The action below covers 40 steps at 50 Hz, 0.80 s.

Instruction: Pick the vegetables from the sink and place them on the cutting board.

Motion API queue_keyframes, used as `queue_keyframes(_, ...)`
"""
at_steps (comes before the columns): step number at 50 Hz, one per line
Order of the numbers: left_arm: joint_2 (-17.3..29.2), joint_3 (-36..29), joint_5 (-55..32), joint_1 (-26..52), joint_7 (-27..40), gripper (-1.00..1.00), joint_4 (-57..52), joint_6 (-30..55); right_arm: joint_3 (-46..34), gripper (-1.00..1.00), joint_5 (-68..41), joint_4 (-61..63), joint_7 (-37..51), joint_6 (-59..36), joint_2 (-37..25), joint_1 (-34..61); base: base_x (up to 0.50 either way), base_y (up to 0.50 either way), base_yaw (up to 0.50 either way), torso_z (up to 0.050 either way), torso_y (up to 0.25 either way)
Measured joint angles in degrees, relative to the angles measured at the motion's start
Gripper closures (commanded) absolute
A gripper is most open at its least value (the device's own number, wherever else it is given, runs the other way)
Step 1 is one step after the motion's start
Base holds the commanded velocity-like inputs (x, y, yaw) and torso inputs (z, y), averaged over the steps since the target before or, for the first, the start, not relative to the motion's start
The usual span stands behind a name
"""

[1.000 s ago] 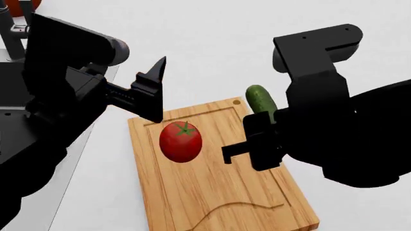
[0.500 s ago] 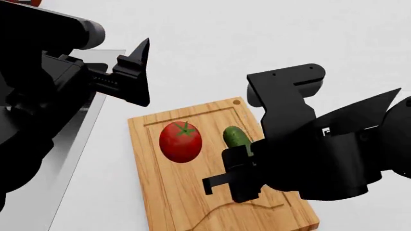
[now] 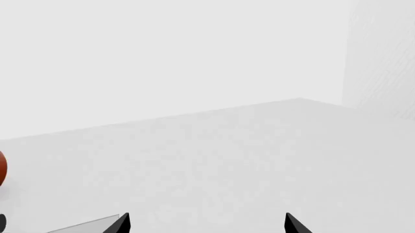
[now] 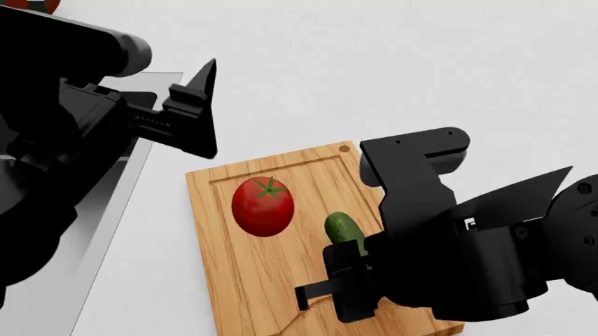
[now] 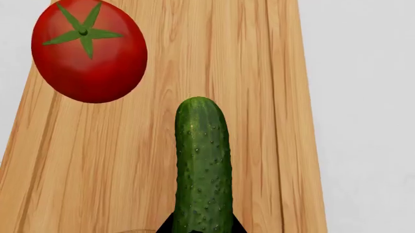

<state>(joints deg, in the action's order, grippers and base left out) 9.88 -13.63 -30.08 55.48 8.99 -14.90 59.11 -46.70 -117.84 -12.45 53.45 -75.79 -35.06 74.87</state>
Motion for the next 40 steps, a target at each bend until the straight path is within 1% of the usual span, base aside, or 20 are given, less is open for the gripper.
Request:
queue_keyframes(1, 0.0, 0.0, 0.0, 0.0, 0.0, -1.0, 0.0, -0.1, 0.0, -1.0, 0.0, 0.1, 0.0, 0.0, -0.1, -0.1, 0.0, 0.0, 0.0, 0.0, 0.01)
queue_keyframes(15, 0.3, -0.7, -0.6, 0.0, 0.4, -1.0, 0.0, -0.2, 0.2, -1.0, 0.0, 0.5, 0.1, 0.6, -0.9, 0.8, 0.0, 0.0, 0.0, 0.0, 0.0)
queue_keyframes(27, 0.6, -0.7, -1.3, 0.0, 0.9, -1.0, -0.5, -0.1, 2.4, -1.0, 1.1, 1.2, -1.0, 2.2, -1.6, 4.0, 0.0, 0.0, 0.0, 0.0, 0.0)
queue_keyframes(33, 0.8, -0.4, -1.8, -0.4, 1.6, -1.0, -1.4, 0.3, 4.8, -1.0, 4.1, 4.2, -2.5, 5.2, -2.8, 3.5, 0.0, 0.0, 0.0, 0.0, 0.0)
queue_keyframes(40, 1.5, 0.1, -2.0, -1.8, 3.1, -1.0, -4.0, 0.8, 8.6, -1.0, 10.6, 12.4, -5.3, 11.4, -5.5, -0.4, 0.0, 0.0, 0.0, 0.0, 0.0)
